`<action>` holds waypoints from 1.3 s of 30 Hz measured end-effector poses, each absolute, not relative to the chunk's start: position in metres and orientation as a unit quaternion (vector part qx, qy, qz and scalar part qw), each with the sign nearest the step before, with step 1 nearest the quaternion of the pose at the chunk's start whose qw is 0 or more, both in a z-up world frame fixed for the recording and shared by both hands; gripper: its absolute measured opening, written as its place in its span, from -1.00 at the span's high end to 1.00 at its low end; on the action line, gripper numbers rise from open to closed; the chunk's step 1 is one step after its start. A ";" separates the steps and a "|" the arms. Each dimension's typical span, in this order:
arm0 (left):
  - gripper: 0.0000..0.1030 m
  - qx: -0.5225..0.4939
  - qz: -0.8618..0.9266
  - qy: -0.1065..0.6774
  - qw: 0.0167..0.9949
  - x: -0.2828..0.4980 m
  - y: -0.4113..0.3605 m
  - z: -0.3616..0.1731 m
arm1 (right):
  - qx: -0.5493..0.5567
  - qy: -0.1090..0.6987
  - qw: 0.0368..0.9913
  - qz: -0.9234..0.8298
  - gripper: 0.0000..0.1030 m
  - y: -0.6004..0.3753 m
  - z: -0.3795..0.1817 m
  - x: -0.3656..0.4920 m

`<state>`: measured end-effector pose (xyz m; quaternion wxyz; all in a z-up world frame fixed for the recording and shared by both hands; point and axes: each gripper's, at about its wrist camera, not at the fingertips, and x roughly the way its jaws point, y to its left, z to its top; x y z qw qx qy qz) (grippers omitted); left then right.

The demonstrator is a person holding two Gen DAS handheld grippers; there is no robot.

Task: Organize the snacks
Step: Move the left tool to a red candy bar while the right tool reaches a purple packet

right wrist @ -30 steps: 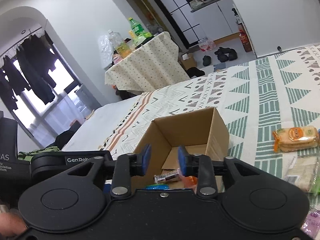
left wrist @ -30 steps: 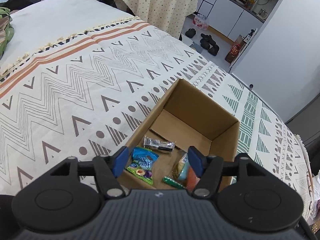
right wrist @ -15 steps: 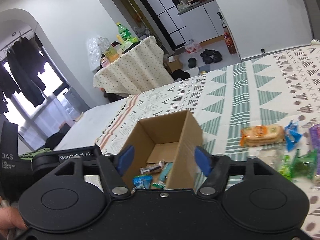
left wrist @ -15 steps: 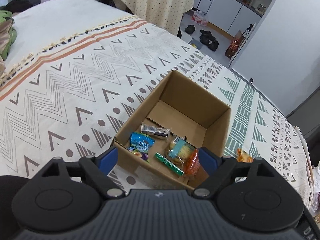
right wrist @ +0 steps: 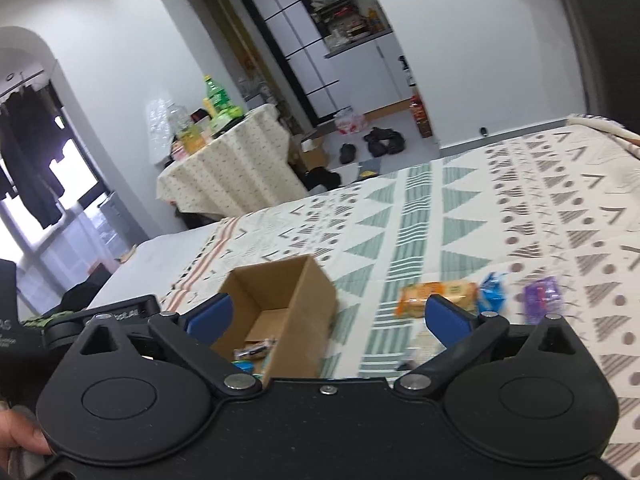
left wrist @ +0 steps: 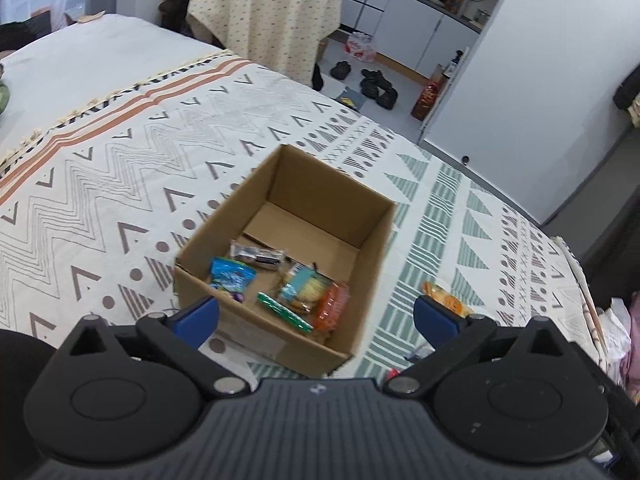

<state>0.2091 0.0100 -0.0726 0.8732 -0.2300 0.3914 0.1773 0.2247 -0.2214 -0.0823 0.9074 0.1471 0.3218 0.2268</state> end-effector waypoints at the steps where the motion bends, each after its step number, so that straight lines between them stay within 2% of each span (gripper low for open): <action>1: -1.00 -0.229 0.174 0.392 0.874 0.209 0.006 -0.072 | 0.150 0.322 0.908 0.222 -1.00 -0.225 -0.082 0.225; 19: -1.00 -0.187 0.125 0.400 0.889 0.216 -0.050 -0.061 | 0.170 0.353 0.902 0.183 -1.00 -0.302 -0.085 0.223; 39: -1.00 -0.184 0.108 0.455 0.865 0.233 -0.092 -0.101 | 0.191 0.385 0.892 0.139 -0.97 -0.344 -0.104 0.234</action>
